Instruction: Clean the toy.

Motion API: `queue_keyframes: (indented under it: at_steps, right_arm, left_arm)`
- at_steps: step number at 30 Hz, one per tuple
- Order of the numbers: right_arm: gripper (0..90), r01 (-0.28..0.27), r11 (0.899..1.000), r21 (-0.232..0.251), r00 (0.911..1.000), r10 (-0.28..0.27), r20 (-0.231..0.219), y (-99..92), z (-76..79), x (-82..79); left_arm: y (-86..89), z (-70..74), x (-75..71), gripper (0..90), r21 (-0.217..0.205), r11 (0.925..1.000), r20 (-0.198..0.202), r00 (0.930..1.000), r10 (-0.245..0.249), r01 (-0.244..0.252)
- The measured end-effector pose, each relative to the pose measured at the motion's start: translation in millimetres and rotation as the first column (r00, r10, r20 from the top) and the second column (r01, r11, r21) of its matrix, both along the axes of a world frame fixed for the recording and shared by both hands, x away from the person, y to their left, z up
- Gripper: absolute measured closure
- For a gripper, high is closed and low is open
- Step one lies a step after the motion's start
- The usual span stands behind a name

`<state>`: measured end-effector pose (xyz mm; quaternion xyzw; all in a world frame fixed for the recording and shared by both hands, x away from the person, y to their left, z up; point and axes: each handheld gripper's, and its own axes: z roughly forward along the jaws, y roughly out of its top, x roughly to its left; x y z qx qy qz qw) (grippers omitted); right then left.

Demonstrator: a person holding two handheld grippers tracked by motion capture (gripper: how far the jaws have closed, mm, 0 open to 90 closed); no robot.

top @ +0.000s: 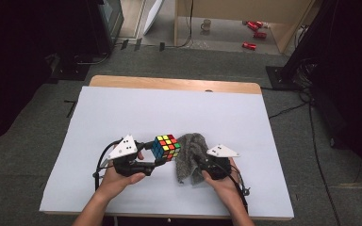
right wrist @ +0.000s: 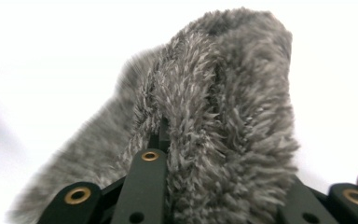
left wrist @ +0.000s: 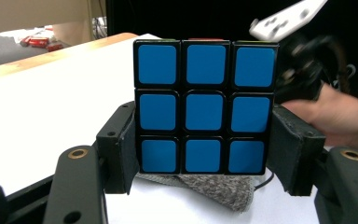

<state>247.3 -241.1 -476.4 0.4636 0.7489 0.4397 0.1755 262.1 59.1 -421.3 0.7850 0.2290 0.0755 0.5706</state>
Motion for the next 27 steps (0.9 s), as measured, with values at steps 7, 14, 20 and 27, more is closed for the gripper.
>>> queue_keyframes:
  at_steps: [7,14,20,27]
  right_arm:
    - [78.3,-0.151,0.982,0.109,0.9745,0.129,0.183,-11.2,32.4,-15.7]
    - [78.2,-0.305,0.942,0.142,0.9169,0.250,0.311,-5.7,52.9,-31.7]
    - [78.0,-0.363,0.918,0.158,0.9087,0.312,0.277,2.2,46.3,-31.0]
    - [77.4,-0.375,0.922,0.091,0.9087,0.346,0.233,14.1,37.5,-30.3]
  left_arm:
    - [1.2,-2.7,1.5,35.1,-0.034,0.9987,-0.027,0.9988,-0.040,0.039]
    - [-4.5,-5.6,0.0,35.1,-0.031,0.9967,-0.037,0.9964,-0.076,0.075]
    - [-1.7,-3.9,-0.4,35.1,-0.071,0.9941,-0.042,0.9954,-0.086,0.083]
    - [3.0,-1.0,-0.4,35.1,-0.128,0.9833,-0.041,0.9899,-0.135,0.129]
